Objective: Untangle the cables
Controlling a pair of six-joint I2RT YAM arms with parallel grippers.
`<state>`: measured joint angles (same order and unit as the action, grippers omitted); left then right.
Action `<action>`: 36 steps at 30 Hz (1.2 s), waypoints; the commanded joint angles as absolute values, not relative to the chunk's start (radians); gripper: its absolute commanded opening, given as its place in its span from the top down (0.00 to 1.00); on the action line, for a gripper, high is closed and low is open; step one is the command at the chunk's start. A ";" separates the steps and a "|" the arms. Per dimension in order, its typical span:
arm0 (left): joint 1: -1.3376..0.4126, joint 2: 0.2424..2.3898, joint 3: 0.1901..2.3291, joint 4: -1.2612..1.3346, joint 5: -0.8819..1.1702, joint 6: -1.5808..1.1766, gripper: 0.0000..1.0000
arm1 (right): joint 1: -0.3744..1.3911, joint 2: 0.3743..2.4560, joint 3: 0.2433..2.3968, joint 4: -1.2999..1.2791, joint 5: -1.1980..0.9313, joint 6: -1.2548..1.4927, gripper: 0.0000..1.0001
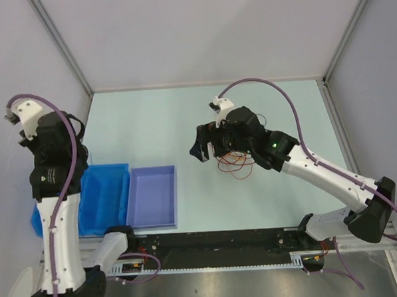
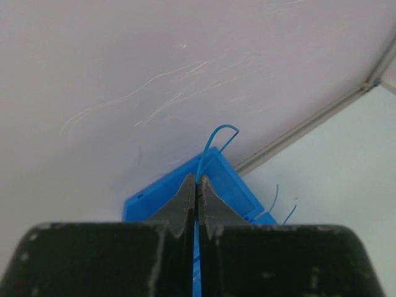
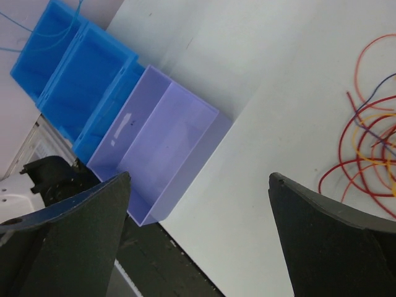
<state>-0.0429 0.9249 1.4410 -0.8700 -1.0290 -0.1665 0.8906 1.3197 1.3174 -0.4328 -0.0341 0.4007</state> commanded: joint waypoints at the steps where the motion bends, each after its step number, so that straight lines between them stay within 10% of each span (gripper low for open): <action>1: 0.188 0.968 1.485 -0.871 -0.912 -0.264 1.00 | 0.919 1.342 1.319 -0.414 -0.104 0.443 0.03; 25: 0.436 0.928 1.282 -0.770 -0.738 -0.405 0.94 | 1.051 1.442 1.319 -0.442 -0.087 0.494 0.04; 31: 0.437 0.931 1.289 -0.784 -0.770 -0.420 0.08 | 1.051 1.443 1.319 -0.462 -0.077 0.477 0.04; 36: 0.437 0.922 1.301 -0.788 -0.755 -0.420 0.00 | 1.057 1.445 1.319 -0.460 -0.077 0.479 0.04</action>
<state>0.4259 0.9417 1.2839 -0.7959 -0.7452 -0.4103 1.0454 1.4460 1.3163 -0.4583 -0.0914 0.4850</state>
